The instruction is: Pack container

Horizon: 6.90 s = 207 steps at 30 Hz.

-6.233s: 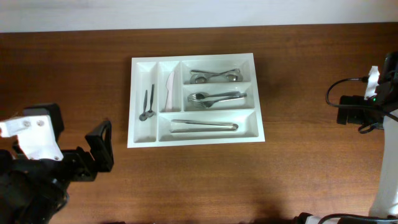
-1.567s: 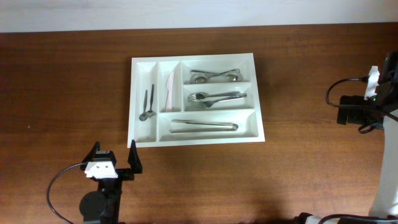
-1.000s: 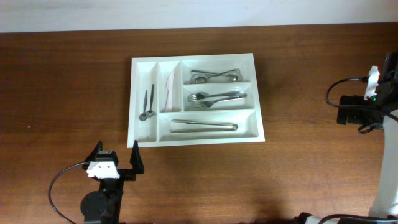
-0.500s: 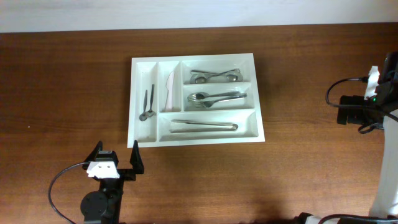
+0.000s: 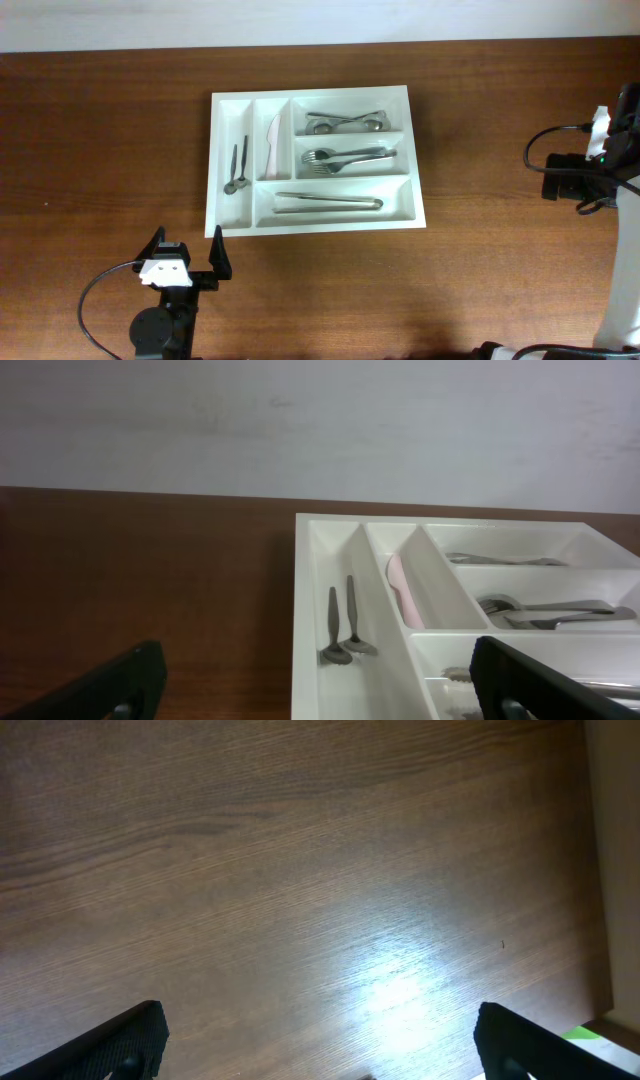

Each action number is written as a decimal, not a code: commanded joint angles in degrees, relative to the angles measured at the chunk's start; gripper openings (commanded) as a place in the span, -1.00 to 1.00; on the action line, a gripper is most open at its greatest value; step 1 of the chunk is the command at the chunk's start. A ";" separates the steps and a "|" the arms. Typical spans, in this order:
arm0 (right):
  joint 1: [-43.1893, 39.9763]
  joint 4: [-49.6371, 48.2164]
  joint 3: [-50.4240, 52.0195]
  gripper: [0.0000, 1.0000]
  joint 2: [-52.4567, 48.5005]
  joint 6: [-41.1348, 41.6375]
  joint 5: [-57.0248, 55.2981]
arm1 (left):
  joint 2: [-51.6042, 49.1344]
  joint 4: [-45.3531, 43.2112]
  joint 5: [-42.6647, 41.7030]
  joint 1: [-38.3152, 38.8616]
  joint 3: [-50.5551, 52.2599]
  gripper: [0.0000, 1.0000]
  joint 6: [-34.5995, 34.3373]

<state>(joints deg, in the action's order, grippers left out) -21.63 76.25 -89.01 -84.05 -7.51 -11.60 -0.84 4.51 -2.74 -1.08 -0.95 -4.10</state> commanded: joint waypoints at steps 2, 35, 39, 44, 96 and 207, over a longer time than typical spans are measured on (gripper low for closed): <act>-0.20 -0.02 -0.02 0.98 1.07 0.50 -0.90 | 0.55 0.00 0.22 0.28 0.42 0.98 1.11; -0.20 -0.02 -0.02 0.98 1.07 0.50 -0.92 | 0.55 0.02 0.22 0.28 0.42 0.98 1.09; -0.20 -0.02 -0.02 0.98 0.90 0.50 -0.90 | 0.55 0.02 0.22 0.28 0.42 0.98 1.09; -0.15 -1.11 -0.02 0.98 1.33 2.03 -0.22 | 0.55 0.00 0.22 0.28 0.42 0.98 1.11; 16.96 -71.45 61.35 0.98 83.45 3.54 16.57 | 0.55 0.00 0.22 0.28 0.42 0.98 1.11; 19.15 -72.15 88.70 0.98 83.84 3.52 16.52 | 0.55 0.00 0.22 0.28 0.42 0.98 1.09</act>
<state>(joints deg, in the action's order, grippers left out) -2.98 3.73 -0.58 -0.80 -4.47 4.23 -0.84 4.51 -2.72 -1.08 -0.95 -4.10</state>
